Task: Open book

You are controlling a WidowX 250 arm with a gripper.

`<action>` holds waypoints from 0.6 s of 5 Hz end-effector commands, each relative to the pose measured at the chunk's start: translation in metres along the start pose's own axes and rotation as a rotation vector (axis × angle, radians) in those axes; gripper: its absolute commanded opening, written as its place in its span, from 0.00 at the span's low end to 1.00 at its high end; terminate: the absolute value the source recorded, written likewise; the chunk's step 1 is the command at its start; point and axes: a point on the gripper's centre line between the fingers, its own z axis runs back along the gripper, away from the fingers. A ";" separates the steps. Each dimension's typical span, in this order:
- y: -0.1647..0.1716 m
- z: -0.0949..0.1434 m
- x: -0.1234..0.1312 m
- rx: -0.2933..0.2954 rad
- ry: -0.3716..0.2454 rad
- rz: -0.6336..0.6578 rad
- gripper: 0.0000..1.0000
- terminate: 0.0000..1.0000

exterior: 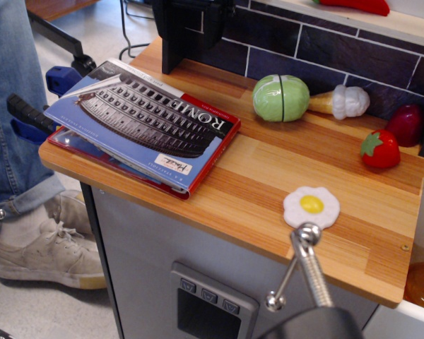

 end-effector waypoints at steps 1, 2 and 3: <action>0.000 0.000 0.000 0.000 0.000 0.000 1.00 0.00; 0.009 0.014 -0.030 -0.022 0.022 -0.069 1.00 0.00; 0.028 0.022 -0.056 -0.030 0.006 -0.122 1.00 0.00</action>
